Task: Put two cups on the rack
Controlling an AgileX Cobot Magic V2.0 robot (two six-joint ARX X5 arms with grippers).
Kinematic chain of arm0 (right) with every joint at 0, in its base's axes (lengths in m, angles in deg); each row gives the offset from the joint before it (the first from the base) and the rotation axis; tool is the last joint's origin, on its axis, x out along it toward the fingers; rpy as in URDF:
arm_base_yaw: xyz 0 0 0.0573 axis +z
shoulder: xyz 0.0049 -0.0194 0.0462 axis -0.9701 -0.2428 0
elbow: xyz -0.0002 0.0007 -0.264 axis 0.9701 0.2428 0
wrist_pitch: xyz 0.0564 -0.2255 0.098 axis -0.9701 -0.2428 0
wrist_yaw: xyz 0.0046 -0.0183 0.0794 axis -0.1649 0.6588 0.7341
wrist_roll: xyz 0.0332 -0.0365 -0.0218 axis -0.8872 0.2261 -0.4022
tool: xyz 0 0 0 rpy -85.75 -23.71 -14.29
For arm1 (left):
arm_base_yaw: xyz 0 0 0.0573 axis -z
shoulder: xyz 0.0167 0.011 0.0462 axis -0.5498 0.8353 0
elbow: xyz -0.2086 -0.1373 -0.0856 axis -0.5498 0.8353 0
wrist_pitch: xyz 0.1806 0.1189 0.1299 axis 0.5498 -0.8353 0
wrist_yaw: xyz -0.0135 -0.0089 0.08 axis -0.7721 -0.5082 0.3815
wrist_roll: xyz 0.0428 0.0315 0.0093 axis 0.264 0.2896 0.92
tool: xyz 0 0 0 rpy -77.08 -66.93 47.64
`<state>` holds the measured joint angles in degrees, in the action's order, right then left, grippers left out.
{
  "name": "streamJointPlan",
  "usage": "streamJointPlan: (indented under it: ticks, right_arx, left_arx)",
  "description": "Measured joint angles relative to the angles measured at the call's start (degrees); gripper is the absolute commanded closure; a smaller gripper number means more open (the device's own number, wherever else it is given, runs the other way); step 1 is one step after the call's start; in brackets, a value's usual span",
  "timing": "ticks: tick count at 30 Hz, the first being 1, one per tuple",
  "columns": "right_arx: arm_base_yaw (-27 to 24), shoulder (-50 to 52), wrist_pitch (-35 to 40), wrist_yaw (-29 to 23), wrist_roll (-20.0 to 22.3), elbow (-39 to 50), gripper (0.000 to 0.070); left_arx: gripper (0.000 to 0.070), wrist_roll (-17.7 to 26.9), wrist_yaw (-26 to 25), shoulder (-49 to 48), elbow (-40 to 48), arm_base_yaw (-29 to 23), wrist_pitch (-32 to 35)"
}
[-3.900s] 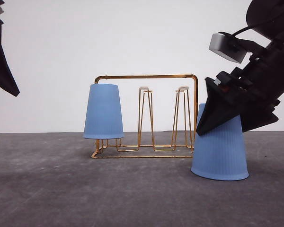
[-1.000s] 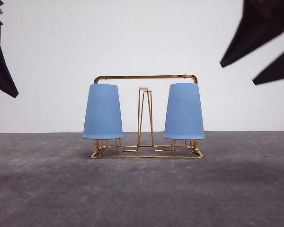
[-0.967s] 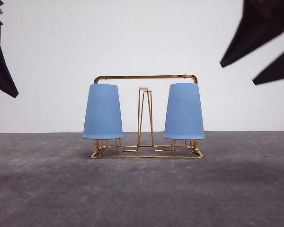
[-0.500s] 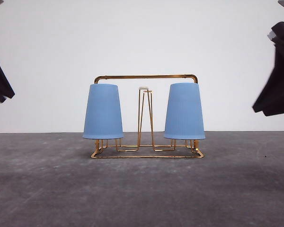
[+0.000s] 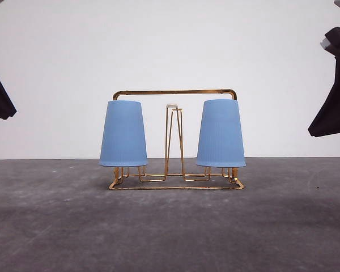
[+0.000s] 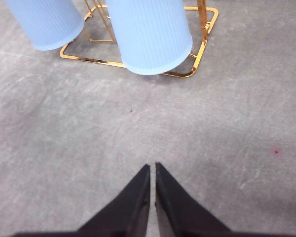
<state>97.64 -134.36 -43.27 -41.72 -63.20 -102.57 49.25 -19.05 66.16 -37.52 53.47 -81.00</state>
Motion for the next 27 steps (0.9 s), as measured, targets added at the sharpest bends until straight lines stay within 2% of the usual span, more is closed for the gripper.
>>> streamJointPlan:
  ticks: [3, 7, 12, 15, 19, 27]
  right_arx:
    - [0.0, 0.0, 0.0, 0.0, 0.0, 0.0, 0.0686]
    - [0.0, 0.0, 0.0, 0.0, 0.0, 0.0, 0.0686]
    - [0.0, 0.0, 0.0, 0.0, 0.0, 0.0, 0.0686]
    - [0.0, 0.0, 0.0, 0.0, 0.0, 0.0, 0.0686]
    - [0.0, 0.0, 0.0, 0.0, 0.0, 0.0, 0.0686]
    - [0.0, 0.0, 0.0, 0.0, 0.0, 0.0, 0.0686]
  left_arx:
    - [0.0700, 0.5, 0.1, -1.1, 0.2, 0.0, 0.1]
    - [0.0700, 5.2, 1.2, -7.7, 3.7, -1.2, 1.5]
    - [0.0700, 12.3, 8.8, -20.0, 12.5, -6.8, 7.5]
    - [0.0700, 14.3, 13.0, -27.9, 18.3, -10.5, 11.8]
    - [0.0700, 14.9, 13.5, -37.2, 24.6, -14.5, 15.6]
    - [0.0700, 13.1, 9.8, -46.1, 31.7, -18.4, 14.9]
